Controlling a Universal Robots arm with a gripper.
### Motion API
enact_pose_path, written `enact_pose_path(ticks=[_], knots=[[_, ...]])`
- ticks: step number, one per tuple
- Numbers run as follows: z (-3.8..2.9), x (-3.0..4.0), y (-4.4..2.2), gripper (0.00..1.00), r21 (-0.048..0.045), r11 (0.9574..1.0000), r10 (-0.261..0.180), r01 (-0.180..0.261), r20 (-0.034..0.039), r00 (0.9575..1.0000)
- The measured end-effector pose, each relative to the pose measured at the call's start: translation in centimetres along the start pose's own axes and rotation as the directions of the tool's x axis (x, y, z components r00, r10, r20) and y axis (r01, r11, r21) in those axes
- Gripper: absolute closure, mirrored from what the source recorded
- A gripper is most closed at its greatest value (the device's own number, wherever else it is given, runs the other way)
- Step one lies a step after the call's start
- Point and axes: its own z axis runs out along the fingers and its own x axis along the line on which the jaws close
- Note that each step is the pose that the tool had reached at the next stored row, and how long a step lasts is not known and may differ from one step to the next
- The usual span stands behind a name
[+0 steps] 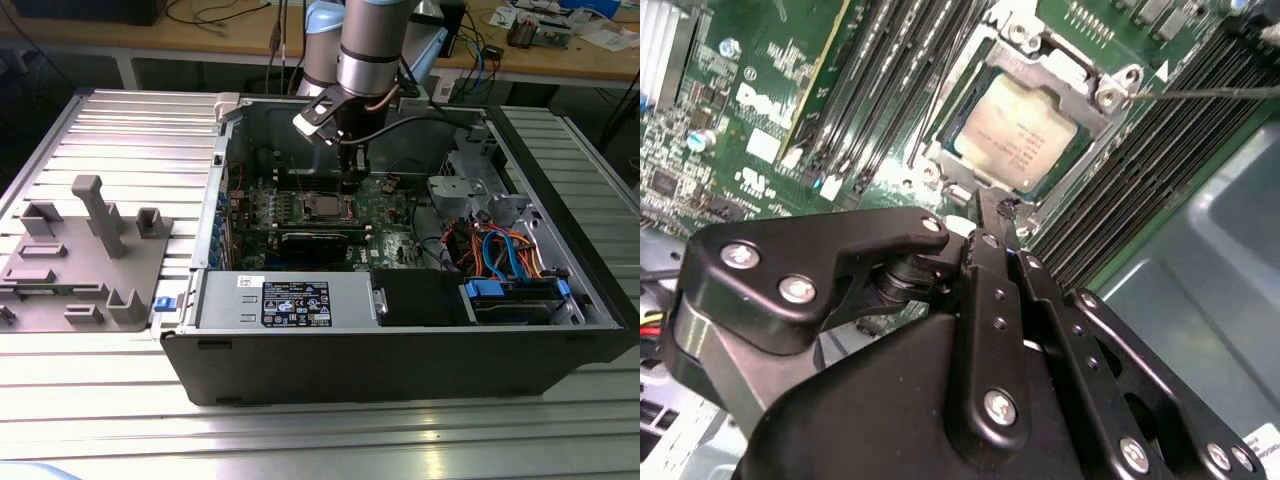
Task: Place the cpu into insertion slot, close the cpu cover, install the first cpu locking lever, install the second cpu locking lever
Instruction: 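Close the cpu cover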
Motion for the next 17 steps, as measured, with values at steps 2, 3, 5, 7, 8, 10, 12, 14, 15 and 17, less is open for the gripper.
enact_pose_path(ticks=[2,3,5,7,8,10,12,14,15,17], knots=[[0.12,0.01,-0.02,0.89,0.0199,0.9998,-0.001,0.001,-0.0008,1.0],[0.15,0.01,-0.11,0.89,0.0223,0.9998,-0.001,0.001,-0.0008,1.0],[0.26,0.04,-0.58,0.89,0.0224,0.9997,-0.001,0.001,-0.001,1.0],[0.38,0.06,-0.89,0.89,0.0224,0.9997,-0.001,0.001,-0.0009,1.0],[0.45,0.07,-0.98,0.89,0.0224,0.9997,-0.001,0.001,-0.001,1.0],[0.71,0.1,-1.25,0.89,0.0224,0.9997,-0.001,0.001,-0.001,1.0],[1.08,0.13,-1.45,0.89,0.0224,0.9997,-0.001,0.001,-0.001,1.0],[1.41,0.15,-1.66,0.89,0.0223,0.9998,-0.001,0.001,-0.001,1.0],[1.52,0.17,-1.78,0.89,0.0223,0.9998,-0.001,0.001,-0.001,1.0],[1.7,0.2,-2.19,0.89,0.0223,0.9998,-0.001,0.001,-0.001,1.0]])
